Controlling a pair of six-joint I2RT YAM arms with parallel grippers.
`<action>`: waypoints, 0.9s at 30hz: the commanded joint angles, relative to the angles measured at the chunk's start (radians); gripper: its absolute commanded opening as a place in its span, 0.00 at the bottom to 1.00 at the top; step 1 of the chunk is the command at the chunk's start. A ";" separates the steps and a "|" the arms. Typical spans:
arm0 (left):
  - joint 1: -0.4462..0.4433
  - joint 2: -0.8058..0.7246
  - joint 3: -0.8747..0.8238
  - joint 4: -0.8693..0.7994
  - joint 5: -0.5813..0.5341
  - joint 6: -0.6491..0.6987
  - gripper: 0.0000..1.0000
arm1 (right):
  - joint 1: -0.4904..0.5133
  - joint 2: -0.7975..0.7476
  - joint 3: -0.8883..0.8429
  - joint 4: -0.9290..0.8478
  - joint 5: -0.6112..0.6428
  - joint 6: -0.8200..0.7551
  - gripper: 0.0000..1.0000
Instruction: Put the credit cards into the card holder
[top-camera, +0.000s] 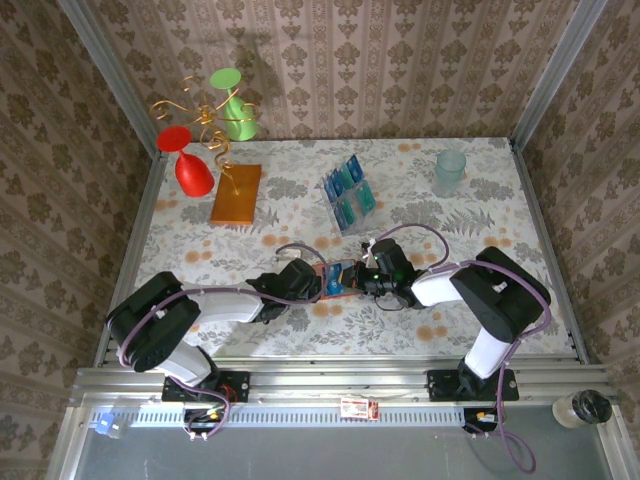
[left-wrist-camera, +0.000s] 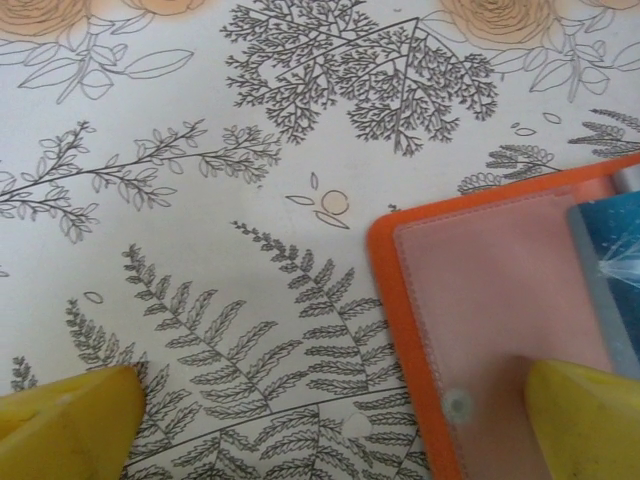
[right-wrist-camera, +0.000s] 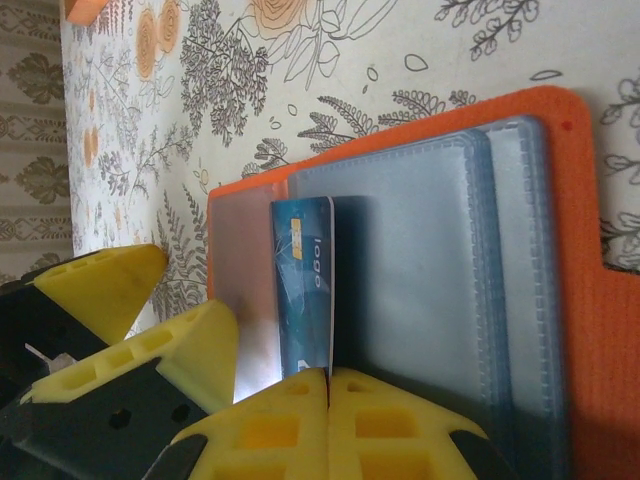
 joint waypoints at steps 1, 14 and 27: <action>0.008 -0.009 -0.006 -0.138 -0.057 -0.048 1.00 | 0.008 -0.010 0.001 -0.110 0.036 -0.016 0.00; 0.012 0.007 -0.005 -0.143 -0.058 -0.047 1.00 | 0.020 0.057 0.066 -0.156 -0.019 -0.020 0.00; 0.013 0.005 -0.024 -0.103 -0.047 -0.034 1.00 | -0.007 -0.110 0.186 -0.480 0.029 -0.237 0.42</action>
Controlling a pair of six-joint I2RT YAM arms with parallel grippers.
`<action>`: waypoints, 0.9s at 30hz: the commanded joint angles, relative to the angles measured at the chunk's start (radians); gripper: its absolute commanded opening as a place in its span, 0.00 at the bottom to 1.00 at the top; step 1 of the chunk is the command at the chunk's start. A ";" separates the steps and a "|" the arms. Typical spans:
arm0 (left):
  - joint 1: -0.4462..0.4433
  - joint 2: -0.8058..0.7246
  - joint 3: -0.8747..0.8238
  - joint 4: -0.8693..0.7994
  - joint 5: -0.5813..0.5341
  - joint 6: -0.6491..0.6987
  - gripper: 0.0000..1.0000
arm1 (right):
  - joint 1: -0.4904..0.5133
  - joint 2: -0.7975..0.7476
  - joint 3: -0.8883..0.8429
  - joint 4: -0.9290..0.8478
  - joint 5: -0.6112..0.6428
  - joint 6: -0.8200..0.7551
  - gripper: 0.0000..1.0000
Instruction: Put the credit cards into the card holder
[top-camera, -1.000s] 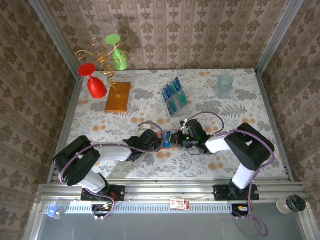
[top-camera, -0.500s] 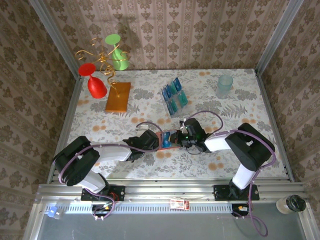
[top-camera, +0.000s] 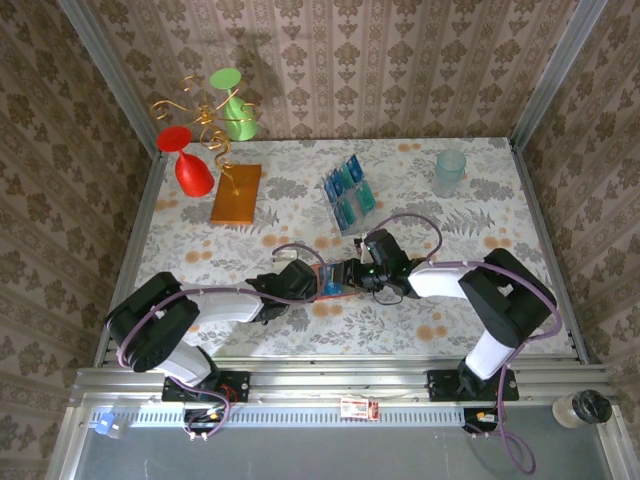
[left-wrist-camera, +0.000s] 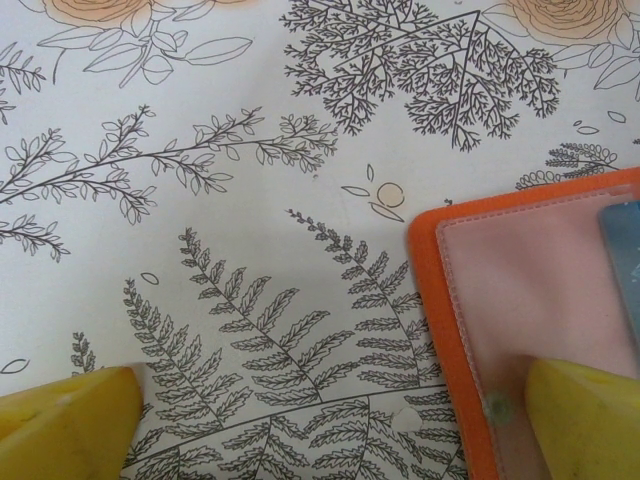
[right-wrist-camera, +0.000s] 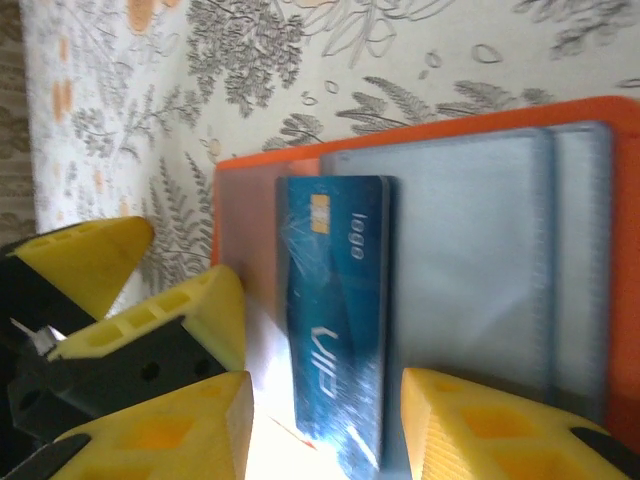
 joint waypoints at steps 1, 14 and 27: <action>0.012 0.008 -0.029 -0.056 -0.011 0.002 1.00 | -0.007 -0.058 0.063 -0.189 0.046 -0.113 0.40; 0.012 0.005 -0.041 -0.017 -0.003 0.018 1.00 | 0.022 0.074 0.192 -0.242 0.046 -0.165 0.13; 0.033 -0.009 -0.023 -0.013 0.014 0.047 1.00 | 0.087 0.199 0.265 -0.225 0.038 -0.136 0.10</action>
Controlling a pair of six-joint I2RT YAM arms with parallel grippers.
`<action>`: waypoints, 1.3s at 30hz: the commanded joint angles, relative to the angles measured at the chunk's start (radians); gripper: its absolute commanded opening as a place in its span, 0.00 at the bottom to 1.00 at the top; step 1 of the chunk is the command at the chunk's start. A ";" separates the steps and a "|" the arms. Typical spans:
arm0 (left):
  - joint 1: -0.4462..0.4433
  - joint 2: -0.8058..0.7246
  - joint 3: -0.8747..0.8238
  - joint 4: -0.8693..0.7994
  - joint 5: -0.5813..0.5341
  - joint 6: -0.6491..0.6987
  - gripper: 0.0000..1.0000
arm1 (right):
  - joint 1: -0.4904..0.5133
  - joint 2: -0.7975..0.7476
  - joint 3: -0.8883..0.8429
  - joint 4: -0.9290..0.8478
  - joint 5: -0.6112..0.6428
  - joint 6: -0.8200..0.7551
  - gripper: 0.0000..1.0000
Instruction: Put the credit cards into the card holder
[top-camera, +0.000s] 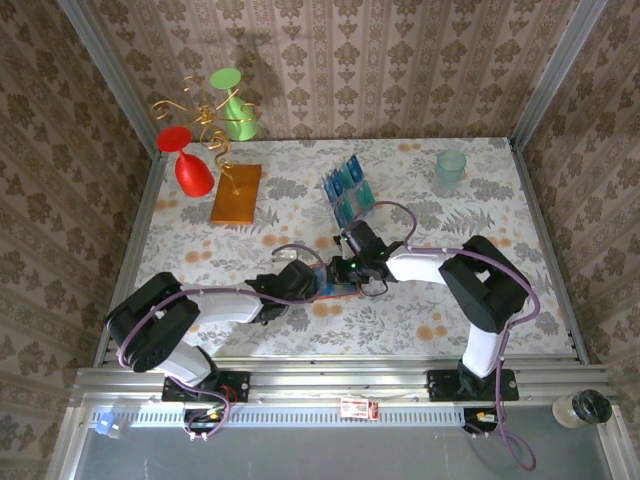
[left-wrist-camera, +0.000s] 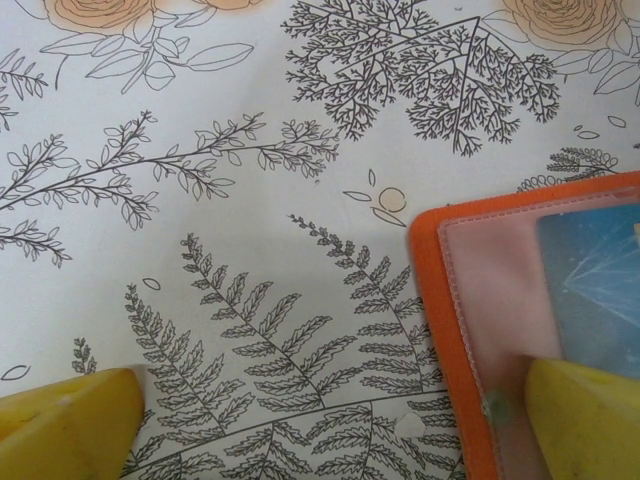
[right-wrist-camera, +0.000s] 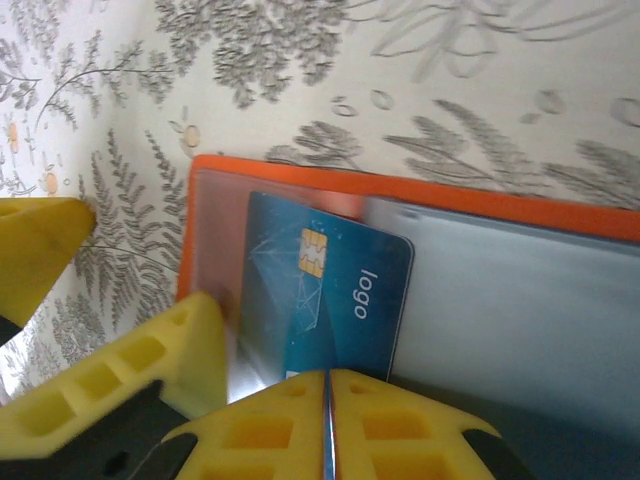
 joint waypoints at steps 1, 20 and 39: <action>0.032 -0.021 -0.013 -0.043 0.017 0.033 1.00 | 0.018 0.033 0.024 -0.008 0.004 0.017 0.09; 0.119 -0.085 -0.046 -0.084 0.074 0.042 1.00 | 0.017 -0.053 0.049 -0.060 0.055 -0.006 0.10; 0.124 -0.013 -0.027 -0.064 0.076 0.064 1.00 | 0.013 0.038 0.137 -0.167 0.124 -0.082 0.09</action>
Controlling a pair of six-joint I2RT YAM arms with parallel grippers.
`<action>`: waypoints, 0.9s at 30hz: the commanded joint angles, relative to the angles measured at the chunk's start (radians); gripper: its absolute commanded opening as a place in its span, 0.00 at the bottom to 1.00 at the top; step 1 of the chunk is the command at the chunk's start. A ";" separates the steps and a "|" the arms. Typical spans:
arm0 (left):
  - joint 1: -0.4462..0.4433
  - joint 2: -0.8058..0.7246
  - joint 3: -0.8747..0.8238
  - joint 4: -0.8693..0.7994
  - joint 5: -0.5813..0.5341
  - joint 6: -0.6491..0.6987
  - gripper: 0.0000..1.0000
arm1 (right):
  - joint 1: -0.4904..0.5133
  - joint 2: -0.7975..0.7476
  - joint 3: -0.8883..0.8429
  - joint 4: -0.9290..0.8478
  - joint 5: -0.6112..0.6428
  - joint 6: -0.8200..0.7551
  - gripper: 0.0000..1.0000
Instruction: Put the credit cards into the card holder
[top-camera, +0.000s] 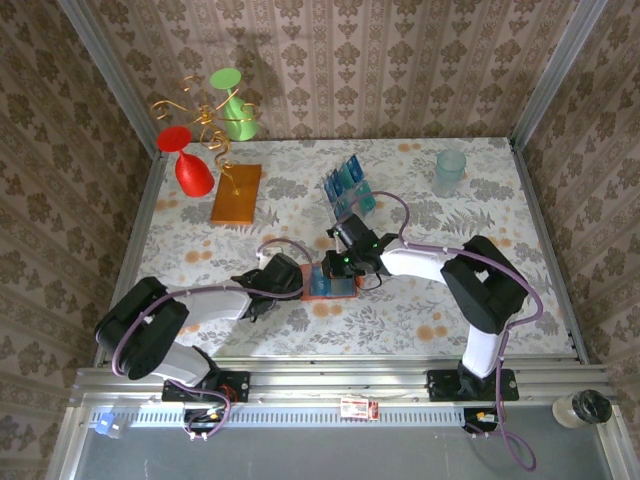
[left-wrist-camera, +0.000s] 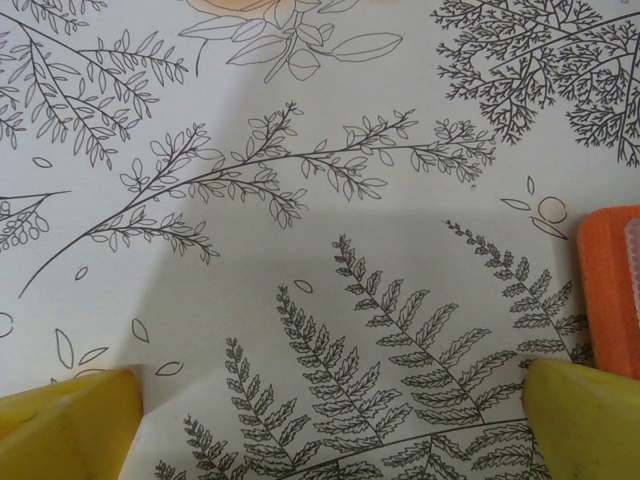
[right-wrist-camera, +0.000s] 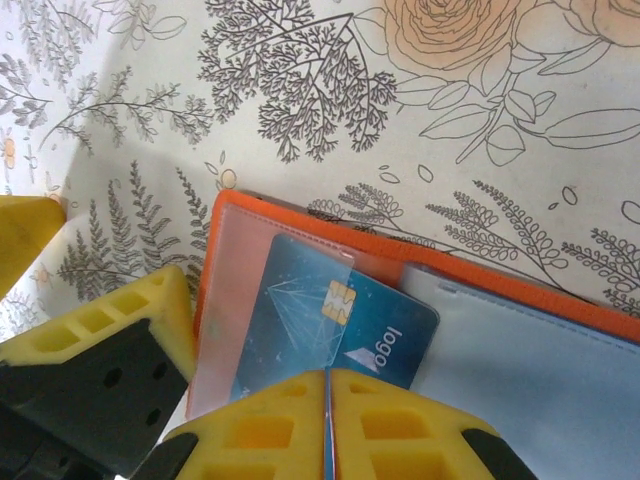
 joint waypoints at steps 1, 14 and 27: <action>0.009 0.048 0.005 -0.002 0.031 0.018 1.00 | -0.003 0.044 0.030 -0.035 0.018 -0.020 0.09; 0.011 0.073 0.008 0.020 0.043 0.021 1.00 | 0.010 0.114 0.053 0.028 -0.043 0.051 0.06; 0.010 0.072 -0.001 0.024 0.043 0.020 1.00 | 0.014 0.076 0.074 0.057 -0.087 0.083 0.06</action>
